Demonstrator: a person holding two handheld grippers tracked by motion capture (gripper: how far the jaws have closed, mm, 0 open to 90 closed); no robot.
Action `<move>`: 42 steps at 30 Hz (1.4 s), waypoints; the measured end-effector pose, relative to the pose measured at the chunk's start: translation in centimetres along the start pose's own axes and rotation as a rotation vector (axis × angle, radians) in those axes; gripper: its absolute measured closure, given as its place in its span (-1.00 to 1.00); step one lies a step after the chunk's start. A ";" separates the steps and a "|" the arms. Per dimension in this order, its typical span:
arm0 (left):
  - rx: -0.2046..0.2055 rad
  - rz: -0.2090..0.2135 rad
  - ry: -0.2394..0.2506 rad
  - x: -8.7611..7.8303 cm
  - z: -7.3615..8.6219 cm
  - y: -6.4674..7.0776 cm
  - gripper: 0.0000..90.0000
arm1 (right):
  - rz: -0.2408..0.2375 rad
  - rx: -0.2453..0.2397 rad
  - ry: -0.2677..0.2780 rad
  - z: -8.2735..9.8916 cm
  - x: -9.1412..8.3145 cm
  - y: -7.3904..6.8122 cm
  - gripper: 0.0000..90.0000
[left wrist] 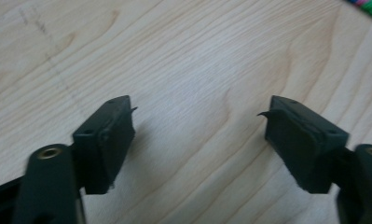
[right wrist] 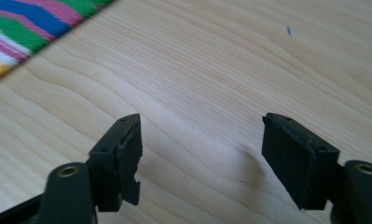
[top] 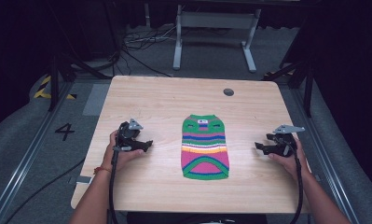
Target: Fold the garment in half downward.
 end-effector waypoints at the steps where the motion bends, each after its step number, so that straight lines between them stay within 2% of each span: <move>1: -0.002 0.011 0.010 0.0 -0.4 0.1 -0.42 | -0.010 -0.004 -0.004 -0.2 -0.1 -0.2 -0.32; 3: 0.006 0.024 0.012 -0.2 -1.1 0.3 -0.41 | -0.042 0.005 0.010 -1.5 -0.5 -0.7 -0.26; 4: 0.015 0.018 0.022 -0.4 -1.5 0.4 -0.40 | -0.050 -0.003 0.024 -2.2 -0.8 -0.9 -0.25; 6: 0.024 0.031 0.039 -0.7 -2.6 0.6 -0.38 | -0.055 -0.031 0.038 -4.0 -1.2 -1.2 -0.24; 7: 0.034 0.024 0.052 -0.8 -3.1 0.7 -0.38 | -0.065 -0.034 0.041 -4.8 -1.2 -1.3 -0.22; 9: 0.041 0.033 0.061 -0.8 -4.3 1.0 -0.36 | -0.054 -0.057 0.033 -6.2 -1.1 -1.5 -0.17; 11: 0.075 0.022 0.063 -0.7 -5.3 1.2 -0.35 | -0.064 -0.075 0.026 -7.6 -0.9 -2.0 -0.17; 12: 0.075 0.022 0.063 -0.7 -5.3 1.2 -0.35 | -0.064 -0.075 0.026 -7.6 -0.9 -2.0 -0.17; 13: 0.076 0.027 0.064 -0.6 -5.8 1.3 -0.35 | -0.061 -0.097 0.020 -8.9 -0.5 -2.3 -0.15; 14: 0.070 0.037 0.078 -0.4 -6.5 1.4 -0.35 | -0.061 -0.097 0.020 -8.9 -0.5 -2.3 -0.15; 18: 0.105 0.032 0.060 0.8 -7.7 1.5 -0.36 | -0.084 -0.129 0.005 -10.8 1.2 -3.3 -0.12; 19: 0.117 0.029 0.054 1.2 -7.9 1.6 -0.35 | -0.089 -0.136 0.003 -11.1 1.7 -3.5 -0.11; 20: 0.107 0.050 0.050 1.5 -8.1 1.7 -0.35 | -0.093 -0.142 -0.002 -11.3 2.3 -3.7 -0.11; 22: 0.109 0.061 0.050 1.9 -8.6 1.9 -0.36 | -0.107 -0.152 0.002 -11.6 3.3 -4.2 -0.09; 25: 0.103 0.063 0.069 2.6 -9.5 2.1 -0.35 | -0.121 -0.151 -0.024 -11.5 5.0 -4.6 -0.09; 27: 0.102 0.078 0.061 3.3 -10.0 2.2 -0.32 | -0.119 -0.157 -0.037 -11.6 6.1 -4.8 -0.11; 30: 0.093 0.086 0.059 4.6 -10.7 2.5 -0.30 | -0.116 -0.143 -0.045 -11.9 7.5 -4.7 -0.12; 31: 0.093 0.086 0.059 4.6 -10.7 2.5 -0.29 | -0.116 -0.143 -0.045 -11.9 7.5 -4.7 -0.12; 32: 0.089 0.095 0.057 5.4 -11.2 2.6 -0.26 | -0.123 -0.128 -0.040 -12.2 8.3 -4.7 -0.10; 35: 0.078 0.100 0.050 6.4 -11.6 2.7 -0.25 | -0.112 -0.137 -0.032 -12.4 9.0 -4.6 -0.09; 37: 0.071 0.096 0.051 7.3 -12.0 2.8 -0.23 | -0.099 -0.121 -0.049 -12.5 10.3 -4.5 -0.08; 38: 0.066 0.094 0.053 7.6 -12.2 2.9 -0.23 | -0.099 -0.121 -0.049 -12.5 10.3 -4.5 -0.08; 39: 0.057 0.106 0.052 8.3 -12.5 3.3 -0.23 | -0.096 -0.107 -0.053 -12.7 10.9 -4.5 -0.06; 40: 0.057 0.106 0.052 8.3 -12.5 3.3 -0.23 | -0.096 -0.107 -0.053 -12.7 10.9 -4.5 -0.06; 42: 0.063 0.123 0.048 9.0 -12.8 4.1 -0.23 | -0.096 -0.100 -0.066 -12.7 11.5 -4.7 -0.05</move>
Point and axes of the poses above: each handheld gripper's, and its own axes: x roughly forward along the jaws, z roughly out of its underside, y roughly to its right, the point moved 8 cm from there along x, roughly forward along the jaws, and after that the axes turned 1 degree about -z, right-handed, at the moved point
